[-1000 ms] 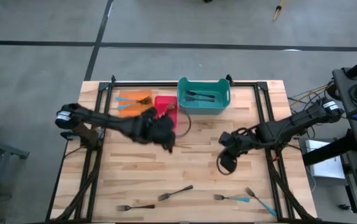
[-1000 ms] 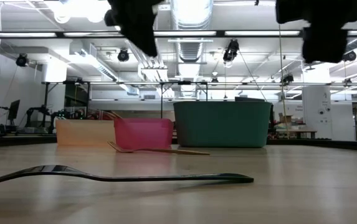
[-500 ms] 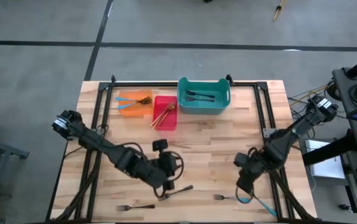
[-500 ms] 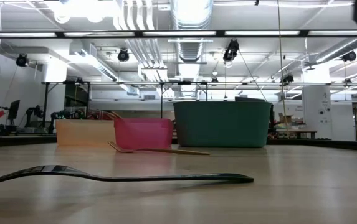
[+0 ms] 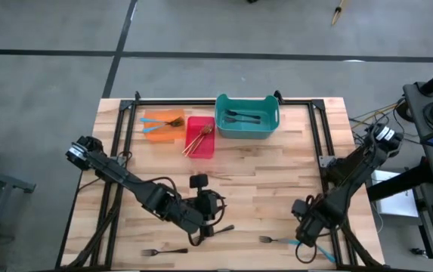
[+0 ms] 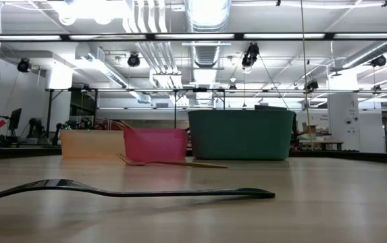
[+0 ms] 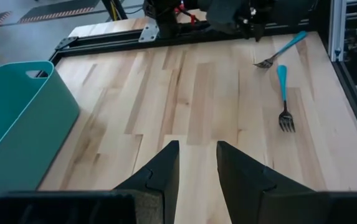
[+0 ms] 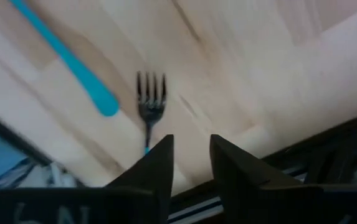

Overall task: Sort silverware by color (type)
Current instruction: Put the blue fork into the orange bin

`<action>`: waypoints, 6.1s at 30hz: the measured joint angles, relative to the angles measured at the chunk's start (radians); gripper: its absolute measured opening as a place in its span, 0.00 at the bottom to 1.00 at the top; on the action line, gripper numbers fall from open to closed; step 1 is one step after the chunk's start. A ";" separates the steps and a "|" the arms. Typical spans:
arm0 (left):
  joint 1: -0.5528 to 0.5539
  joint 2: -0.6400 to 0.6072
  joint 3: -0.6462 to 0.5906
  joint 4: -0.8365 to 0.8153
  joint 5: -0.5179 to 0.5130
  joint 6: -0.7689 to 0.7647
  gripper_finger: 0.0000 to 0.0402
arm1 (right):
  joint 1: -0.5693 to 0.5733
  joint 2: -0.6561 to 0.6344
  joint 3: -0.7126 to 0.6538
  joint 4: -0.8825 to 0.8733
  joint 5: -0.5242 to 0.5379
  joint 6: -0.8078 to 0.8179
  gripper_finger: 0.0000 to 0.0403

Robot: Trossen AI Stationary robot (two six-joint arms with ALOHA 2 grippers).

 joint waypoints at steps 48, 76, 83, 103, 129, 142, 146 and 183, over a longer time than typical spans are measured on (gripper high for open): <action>0.032 0.002 -0.002 -0.083 -0.061 0.081 0.22 | 0.058 0.286 0.002 0.168 -0.065 -0.074 0.09; 0.042 -0.087 -0.074 -0.198 -0.122 0.126 0.22 | -0.173 -0.176 -0.002 0.041 0.990 -0.281 0.02; 0.051 -0.201 -0.253 -0.073 -0.122 0.137 0.22 | -0.275 -0.201 -0.001 0.238 1.187 -0.533 0.02; 0.315 -0.872 -0.806 0.388 -0.119 0.297 0.22 | -1.143 -0.292 0.037 1.086 0.565 -1.417 0.02; 0.426 -0.980 -0.657 0.486 -0.110 0.198 0.30 | -1.189 0.104 0.384 1.428 0.518 -0.844 0.02; 0.742 -0.724 -0.541 0.486 0.122 0.228 0.43 | -1.197 0.209 0.443 1.361 0.487 -0.859 0.02; 0.866 -0.634 -0.505 0.485 0.249 0.223 0.42 | -1.212 0.253 0.443 1.383 0.487 -0.880 0.02; 0.990 -0.572 -0.412 0.435 0.512 0.023 0.00 | -1.262 0.282 0.446 1.519 0.221 -0.883 0.21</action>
